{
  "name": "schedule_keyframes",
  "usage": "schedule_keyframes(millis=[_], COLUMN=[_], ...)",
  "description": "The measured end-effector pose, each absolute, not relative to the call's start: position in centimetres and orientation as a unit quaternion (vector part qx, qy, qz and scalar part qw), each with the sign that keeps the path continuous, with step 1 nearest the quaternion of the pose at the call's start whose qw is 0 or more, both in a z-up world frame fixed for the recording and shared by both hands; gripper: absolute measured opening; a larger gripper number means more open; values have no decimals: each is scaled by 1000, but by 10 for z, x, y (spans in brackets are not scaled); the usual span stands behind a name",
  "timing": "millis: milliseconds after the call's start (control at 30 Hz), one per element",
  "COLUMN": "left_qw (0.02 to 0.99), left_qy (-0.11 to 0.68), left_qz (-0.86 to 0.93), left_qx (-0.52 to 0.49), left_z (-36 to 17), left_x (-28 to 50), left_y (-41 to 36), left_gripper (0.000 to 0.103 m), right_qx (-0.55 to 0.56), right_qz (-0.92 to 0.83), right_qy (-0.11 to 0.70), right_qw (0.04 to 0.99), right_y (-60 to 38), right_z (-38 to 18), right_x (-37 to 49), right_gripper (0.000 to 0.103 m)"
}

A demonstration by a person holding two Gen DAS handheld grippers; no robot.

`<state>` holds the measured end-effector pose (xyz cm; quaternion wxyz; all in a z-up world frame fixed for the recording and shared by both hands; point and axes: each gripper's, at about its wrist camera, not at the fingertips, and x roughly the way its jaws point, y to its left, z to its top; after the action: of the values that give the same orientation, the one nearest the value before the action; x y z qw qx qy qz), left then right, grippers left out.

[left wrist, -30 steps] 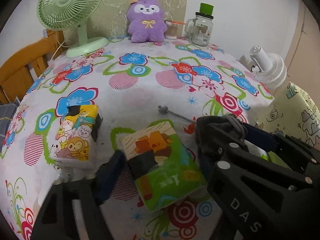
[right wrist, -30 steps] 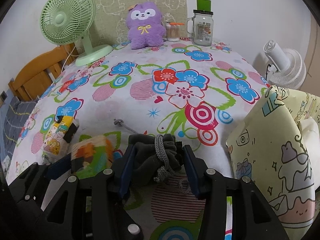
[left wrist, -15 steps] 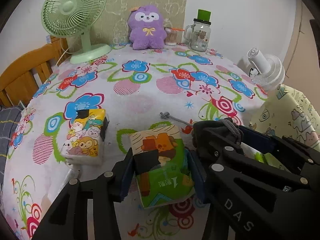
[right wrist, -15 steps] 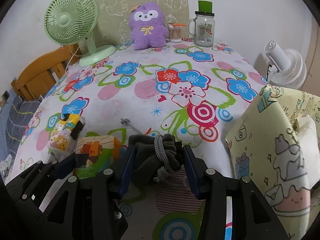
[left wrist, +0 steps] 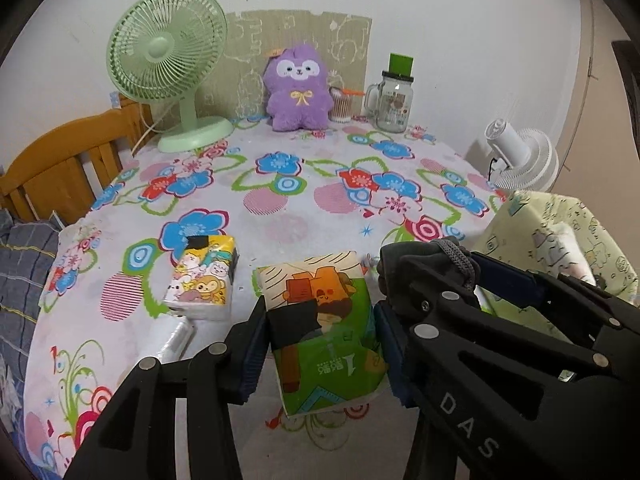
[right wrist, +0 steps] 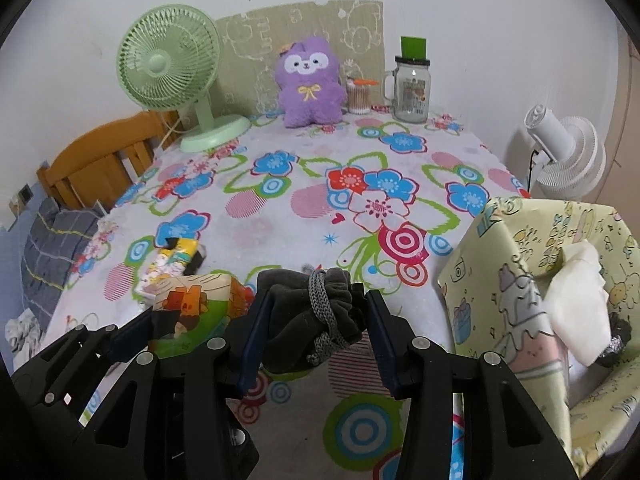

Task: Organize soft objects
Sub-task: 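Lift the green pack and gray sock and carry both to the box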

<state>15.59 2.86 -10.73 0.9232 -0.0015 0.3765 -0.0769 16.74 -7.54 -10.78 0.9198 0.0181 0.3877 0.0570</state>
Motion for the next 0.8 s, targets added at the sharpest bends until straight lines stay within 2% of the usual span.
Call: schedule_keyframes(millis=[800], left_qw=[945], left_qy=[316], left_qz=[-83], left_qx=[5], left_z=[-40], left_x=[107], left_y=[4], left_gripper=[52], right_qx=[25], right_qz=[60], right_qy=[327], right_qw=[943], right_y=[-99], right_z=[-36], right_x=[116], right_gripper=[50])
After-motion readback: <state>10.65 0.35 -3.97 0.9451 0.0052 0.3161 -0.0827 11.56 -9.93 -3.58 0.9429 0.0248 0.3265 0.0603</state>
